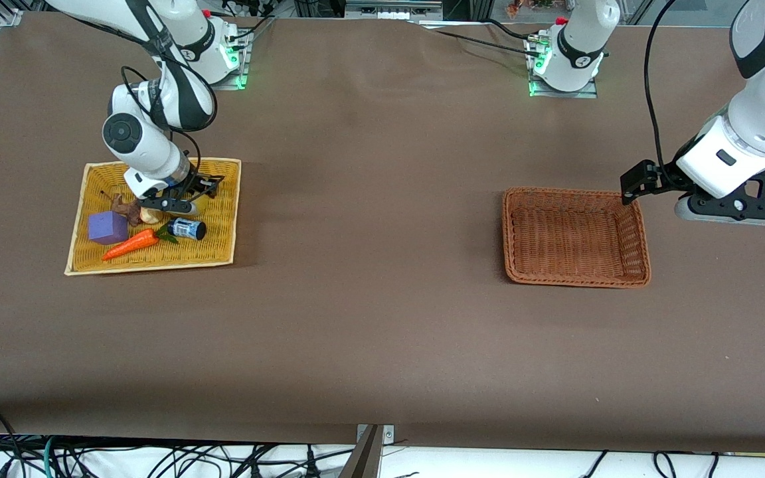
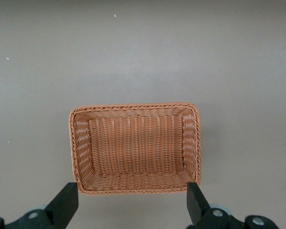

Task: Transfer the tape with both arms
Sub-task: 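Grasp the tape roll with the right gripper and lift it out, then set the tape roll on the table center while the left gripper approaches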

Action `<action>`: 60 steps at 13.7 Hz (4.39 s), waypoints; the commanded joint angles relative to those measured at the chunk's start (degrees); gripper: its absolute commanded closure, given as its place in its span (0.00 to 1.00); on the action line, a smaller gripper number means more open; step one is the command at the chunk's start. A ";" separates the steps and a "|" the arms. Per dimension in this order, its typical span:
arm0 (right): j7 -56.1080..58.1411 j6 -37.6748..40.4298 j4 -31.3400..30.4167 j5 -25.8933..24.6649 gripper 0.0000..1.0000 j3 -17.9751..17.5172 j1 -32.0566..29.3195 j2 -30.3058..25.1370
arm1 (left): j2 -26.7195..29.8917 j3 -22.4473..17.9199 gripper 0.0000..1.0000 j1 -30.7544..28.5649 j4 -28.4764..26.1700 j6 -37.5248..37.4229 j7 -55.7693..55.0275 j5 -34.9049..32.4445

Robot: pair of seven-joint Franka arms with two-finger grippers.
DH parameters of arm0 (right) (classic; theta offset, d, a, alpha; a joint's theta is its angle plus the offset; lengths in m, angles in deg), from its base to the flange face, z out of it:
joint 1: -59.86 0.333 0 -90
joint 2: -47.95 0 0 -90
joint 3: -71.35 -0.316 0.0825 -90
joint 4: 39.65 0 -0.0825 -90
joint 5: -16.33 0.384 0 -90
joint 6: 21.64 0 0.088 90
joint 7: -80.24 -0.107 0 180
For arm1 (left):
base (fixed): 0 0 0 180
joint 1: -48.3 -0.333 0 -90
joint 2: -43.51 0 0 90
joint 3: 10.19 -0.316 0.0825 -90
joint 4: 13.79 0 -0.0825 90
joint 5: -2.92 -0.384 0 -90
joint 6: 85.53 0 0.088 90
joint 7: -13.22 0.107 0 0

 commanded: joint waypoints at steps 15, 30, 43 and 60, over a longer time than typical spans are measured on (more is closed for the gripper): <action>-27.41 28.39 26.54 0.40 1.00 -20.72 1.50 -2.17 | -1.43 -0.05 0.00 0.33 2.50 -1.06 -0.49 1.43; -52.41 21.20 53.29 -0.39 1.00 -21.18 20.40 29.39 | -2.57 -0.05 0.00 1.21 3.38 -1.06 -0.75 1.52; -50.22 25.95 60.99 -12.61 0.00 -21.00 20.84 32.75 | -2.40 1.36 0.00 2.00 3.12 -1.32 -1.19 1.43; 10.52 48.00 60.89 -8.66 0.00 -9.16 -8.51 7.29 | -13.81 8.39 0.00 16.12 2.41 4.37 -24.19 6.10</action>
